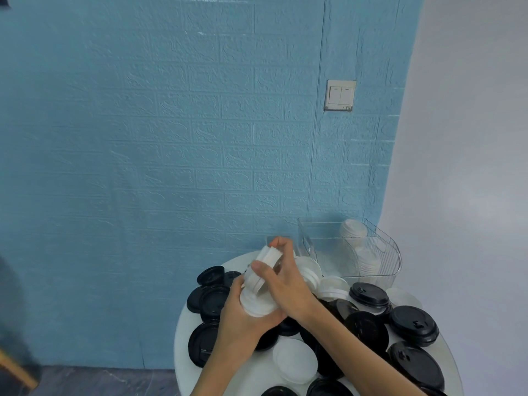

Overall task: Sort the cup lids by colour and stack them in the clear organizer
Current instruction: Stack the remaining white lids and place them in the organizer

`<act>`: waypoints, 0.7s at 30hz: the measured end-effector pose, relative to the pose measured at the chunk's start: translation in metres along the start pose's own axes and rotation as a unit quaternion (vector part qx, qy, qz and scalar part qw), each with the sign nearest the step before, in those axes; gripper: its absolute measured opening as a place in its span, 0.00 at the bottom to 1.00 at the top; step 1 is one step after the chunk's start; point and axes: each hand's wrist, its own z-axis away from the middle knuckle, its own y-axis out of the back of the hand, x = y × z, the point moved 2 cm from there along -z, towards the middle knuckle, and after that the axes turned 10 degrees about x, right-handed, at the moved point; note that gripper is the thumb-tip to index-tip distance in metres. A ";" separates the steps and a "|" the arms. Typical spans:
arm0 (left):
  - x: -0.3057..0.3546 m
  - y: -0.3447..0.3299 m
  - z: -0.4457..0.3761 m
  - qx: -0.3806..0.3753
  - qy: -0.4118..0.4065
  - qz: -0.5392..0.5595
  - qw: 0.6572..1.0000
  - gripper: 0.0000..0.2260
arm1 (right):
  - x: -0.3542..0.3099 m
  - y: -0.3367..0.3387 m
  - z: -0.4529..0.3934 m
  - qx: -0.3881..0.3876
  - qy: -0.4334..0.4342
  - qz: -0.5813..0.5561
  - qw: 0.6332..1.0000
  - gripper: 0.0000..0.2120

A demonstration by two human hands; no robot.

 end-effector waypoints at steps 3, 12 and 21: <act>0.004 0.001 -0.003 0.006 0.006 0.018 1.000 0.41 | 0.002 -0.002 0.004 -0.002 -0.005 -0.024 1.000 0.21; 0.011 -0.003 0.000 0.004 0.014 0.042 0.999 0.36 | 0.005 0.007 0.006 0.075 -0.007 -0.070 0.995 0.26; 0.018 -0.004 -0.003 0.017 0.001 0.077 0.997 0.40 | 0.004 0.012 0.016 -0.012 -0.090 -0.110 0.990 0.25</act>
